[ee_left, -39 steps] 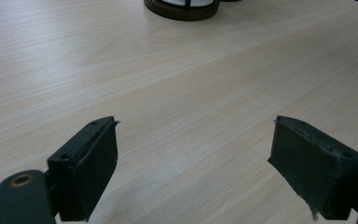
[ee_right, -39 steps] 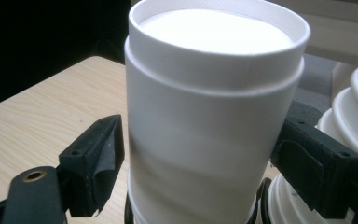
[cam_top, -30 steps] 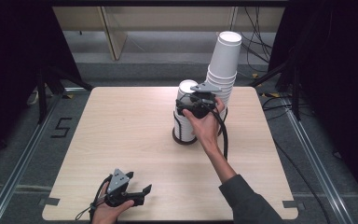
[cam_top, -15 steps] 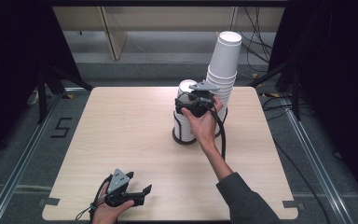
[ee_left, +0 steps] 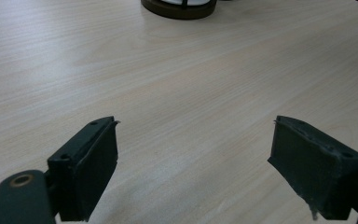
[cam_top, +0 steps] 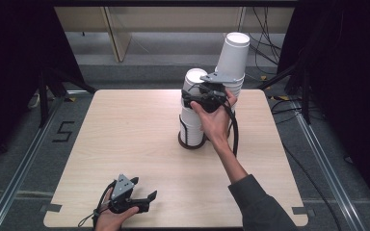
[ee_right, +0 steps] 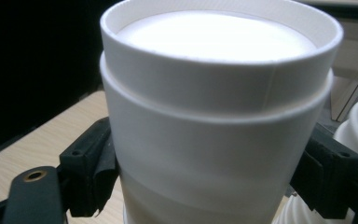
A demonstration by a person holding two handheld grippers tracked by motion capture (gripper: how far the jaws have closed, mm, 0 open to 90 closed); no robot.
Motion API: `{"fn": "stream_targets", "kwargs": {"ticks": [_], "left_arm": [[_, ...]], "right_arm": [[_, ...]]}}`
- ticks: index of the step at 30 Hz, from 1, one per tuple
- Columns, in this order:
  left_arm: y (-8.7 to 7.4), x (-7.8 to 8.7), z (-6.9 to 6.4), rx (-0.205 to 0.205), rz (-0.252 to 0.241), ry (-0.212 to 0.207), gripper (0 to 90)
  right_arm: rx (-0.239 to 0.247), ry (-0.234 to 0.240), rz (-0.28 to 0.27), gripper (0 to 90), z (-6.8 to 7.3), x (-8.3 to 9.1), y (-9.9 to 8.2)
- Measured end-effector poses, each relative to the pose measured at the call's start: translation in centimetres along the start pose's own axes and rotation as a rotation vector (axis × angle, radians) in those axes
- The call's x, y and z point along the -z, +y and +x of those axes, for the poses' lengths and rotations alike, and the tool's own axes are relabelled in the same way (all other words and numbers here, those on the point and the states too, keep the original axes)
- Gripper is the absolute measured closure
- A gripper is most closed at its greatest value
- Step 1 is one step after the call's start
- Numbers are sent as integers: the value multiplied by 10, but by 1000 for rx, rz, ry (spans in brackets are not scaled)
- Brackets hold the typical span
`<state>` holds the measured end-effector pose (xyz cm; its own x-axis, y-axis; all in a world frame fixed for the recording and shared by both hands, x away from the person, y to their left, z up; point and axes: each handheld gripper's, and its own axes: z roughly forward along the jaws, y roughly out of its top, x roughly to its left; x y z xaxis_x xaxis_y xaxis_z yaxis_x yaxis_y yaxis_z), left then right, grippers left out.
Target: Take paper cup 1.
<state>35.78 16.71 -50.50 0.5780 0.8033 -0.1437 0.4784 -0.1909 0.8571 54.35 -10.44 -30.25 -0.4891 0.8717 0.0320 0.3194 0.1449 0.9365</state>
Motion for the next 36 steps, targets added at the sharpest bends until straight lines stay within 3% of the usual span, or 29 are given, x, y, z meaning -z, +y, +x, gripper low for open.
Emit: {"fn": "stream_targets", "kwargs": {"ticks": [1, 10, 18, 26, 28, 30, 31, 35, 36], "left_arm": [[0, -1, -1, 3, -4, -4, 144], [0, -1, -1, 0, -1, 1, 144], [0, 0, -1, 2, -2, 1, 144], [0, 0, 0, -4, 3, 7, 144], [0, 0, 0, -1, 0, 9, 144], [0, 0, 1, 2, -4, 10, 144], [0, 0, 1, 3, -5, 11, 144], [1, 1, 1, 9, -17, 11, 144], [1, 1, 1, 10, -22, 7, 143]], "right_arm": [[-13, 9, -15, 187, 0, 4, 4], [36, 41, -75, 188, 3, 33, 29], [48, 86, -83, 188, 7, 52, 32], [90, 188, -65, 188, 22, 70, 7], [100, 214, -62, 188, 26, 74, -4], [81, 247, -46, 188, 31, 77, -15], [101, 261, -54, 188, 33, 78, -21], [104, 287, -31, 188, 39, 79, -35], [113, 300, -23, 189, 42, 77, -47]]}}
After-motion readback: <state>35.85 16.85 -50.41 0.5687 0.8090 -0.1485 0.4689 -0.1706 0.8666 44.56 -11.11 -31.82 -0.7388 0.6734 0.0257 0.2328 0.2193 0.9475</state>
